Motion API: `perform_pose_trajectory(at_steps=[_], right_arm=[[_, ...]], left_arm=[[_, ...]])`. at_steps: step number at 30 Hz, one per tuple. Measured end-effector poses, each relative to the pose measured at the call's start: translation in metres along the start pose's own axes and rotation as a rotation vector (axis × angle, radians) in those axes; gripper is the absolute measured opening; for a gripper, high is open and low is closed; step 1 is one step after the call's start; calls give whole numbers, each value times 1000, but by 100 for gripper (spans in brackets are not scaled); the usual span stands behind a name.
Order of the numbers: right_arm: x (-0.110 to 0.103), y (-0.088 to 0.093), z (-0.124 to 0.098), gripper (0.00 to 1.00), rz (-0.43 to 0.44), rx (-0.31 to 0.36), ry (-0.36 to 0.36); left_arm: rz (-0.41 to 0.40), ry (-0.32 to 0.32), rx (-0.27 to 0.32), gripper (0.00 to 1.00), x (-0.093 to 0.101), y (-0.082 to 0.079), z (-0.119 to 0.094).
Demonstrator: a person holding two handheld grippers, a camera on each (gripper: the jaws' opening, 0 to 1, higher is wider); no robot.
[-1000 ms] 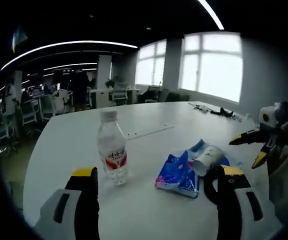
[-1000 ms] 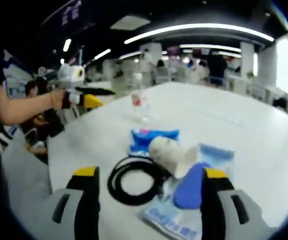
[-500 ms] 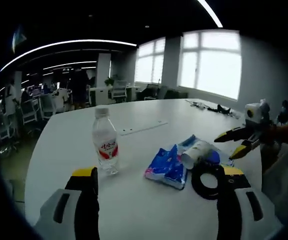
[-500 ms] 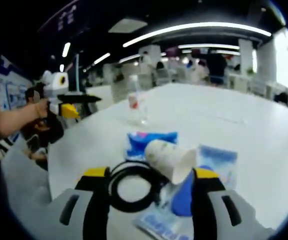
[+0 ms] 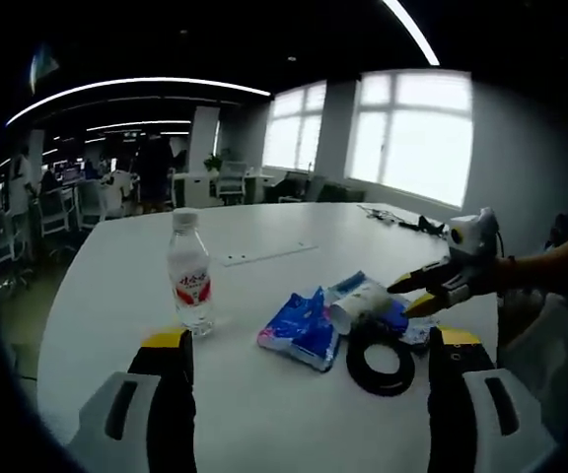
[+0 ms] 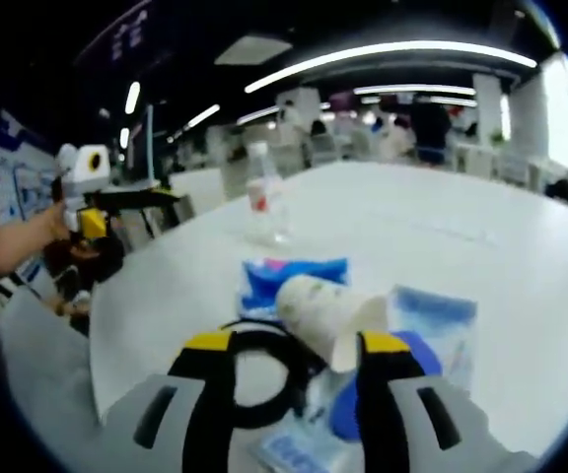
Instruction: Arrange the tabletop items into an orderly group along one side of the table until the central work area is clear of visible clutter.
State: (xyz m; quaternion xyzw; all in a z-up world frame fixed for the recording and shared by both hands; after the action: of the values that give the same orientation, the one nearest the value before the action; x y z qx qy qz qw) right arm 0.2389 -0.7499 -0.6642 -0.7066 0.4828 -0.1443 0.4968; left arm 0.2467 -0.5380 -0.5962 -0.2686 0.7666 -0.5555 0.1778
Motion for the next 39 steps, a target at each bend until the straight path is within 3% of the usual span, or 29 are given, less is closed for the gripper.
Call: perform_pose_trajectory(at_steps=[17,23,29,39], right_arm=[[10,-3,10,21,91,30,4],[17,-4,9,6,136,43,19],[13,-6,10,1,222,47,-14],[6,-10,10,0,230,57,-27]], left_arm=[[-23,38,-26,98,19,13,2],[-28,51,-20,98,25,13,5],[-48,56,-6,97,27,12,5],[-49,61,-9,96,31,13,4]])
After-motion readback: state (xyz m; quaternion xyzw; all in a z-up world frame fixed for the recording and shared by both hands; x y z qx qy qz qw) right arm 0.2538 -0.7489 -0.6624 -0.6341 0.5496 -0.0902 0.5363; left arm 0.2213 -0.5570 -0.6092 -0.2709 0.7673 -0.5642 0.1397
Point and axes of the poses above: the point that each gripper's makers call its tool centre point, and the gripper's own axes: z roughly forward along the fingers, x roughly to its right, y roughly out of its underside, the point moved 2 cm from there along -z, roughly backward along the fingers, and after that the axes turned 8 degrees about z, right-handed, at the moved point
